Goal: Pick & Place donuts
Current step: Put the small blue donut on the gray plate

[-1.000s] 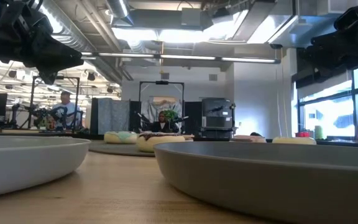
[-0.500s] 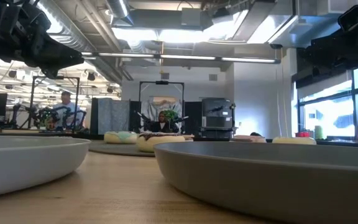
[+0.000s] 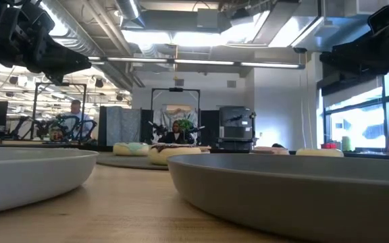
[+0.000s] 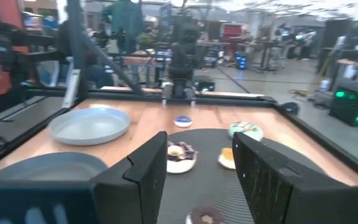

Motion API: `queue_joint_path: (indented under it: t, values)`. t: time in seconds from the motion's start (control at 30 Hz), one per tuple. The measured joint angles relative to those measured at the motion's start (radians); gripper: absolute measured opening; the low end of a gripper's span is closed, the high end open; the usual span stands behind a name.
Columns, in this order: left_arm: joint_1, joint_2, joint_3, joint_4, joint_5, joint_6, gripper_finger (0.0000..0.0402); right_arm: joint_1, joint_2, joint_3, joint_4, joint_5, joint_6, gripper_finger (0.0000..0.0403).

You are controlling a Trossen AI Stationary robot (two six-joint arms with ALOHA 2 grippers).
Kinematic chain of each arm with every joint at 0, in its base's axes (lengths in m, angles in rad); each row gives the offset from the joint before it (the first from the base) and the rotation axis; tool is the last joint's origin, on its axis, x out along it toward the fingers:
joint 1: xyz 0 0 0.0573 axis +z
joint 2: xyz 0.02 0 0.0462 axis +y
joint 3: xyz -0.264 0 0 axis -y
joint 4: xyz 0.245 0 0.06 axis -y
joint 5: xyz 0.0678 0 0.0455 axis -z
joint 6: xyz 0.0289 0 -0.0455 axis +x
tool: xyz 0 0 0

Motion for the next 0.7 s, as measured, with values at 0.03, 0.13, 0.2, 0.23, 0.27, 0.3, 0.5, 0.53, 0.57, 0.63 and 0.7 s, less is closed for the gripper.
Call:
queue_joint_path:
  t: [0.03,0.13,0.2,0.23,0.27,0.3,0.5,0.53,0.57,0.63,0.7]
  values:
    - [0.000,0.000,0.000,-0.004,0.000,0.002,0.0088,0.000,0.000,0.000,0.003,0.016,-0.004,0.0183]
    - [0.000,0.000,0.000,-0.005,0.000,0.049,0.0088,0.000,0.000,0.000,0.007,0.055,-0.030,0.0183]
    - [0.000,0.000,0.000,-0.005,0.001,0.081,0.0089,0.000,0.000,0.000,0.013,0.086,-0.048,0.0183]
    - [0.000,0.000,0.000,-0.004,0.002,0.097,0.0092,0.000,0.000,0.000,0.014,0.102,-0.052,0.0183]
    - [0.000,0.000,0.000,-0.002,0.006,0.113,0.0095,0.000,0.000,0.000,0.015,0.123,-0.057,0.0183]
    - [0.000,0.000,0.000,0.006,0.007,0.130,0.0100,0.000,0.000,0.000,0.018,0.143,-0.061,0.0183]
    - [0.000,0.001,0.000,0.025,-0.010,0.156,0.0142,0.000,0.000,0.000,0.023,0.217,-0.072,0.0183]
    - [0.000,0.001,0.000,0.025,-0.016,0.142,0.0149,0.000,0.000,0.000,0.024,0.222,-0.076,0.0183]
    - [0.000,0.001,0.000,0.025,-0.018,0.120,0.0155,0.000,0.000,0.000,0.024,0.229,-0.076,0.0183]
    - [0.000,0.001,0.000,0.025,-0.015,0.069,0.0165,0.000,0.000,0.000,0.027,0.241,-0.075,0.0183]
    - [-0.001,0.001,0.000,0.025,0.003,0.009,0.0171,0.000,0.000,0.000,0.027,0.242,-0.075,0.0183]
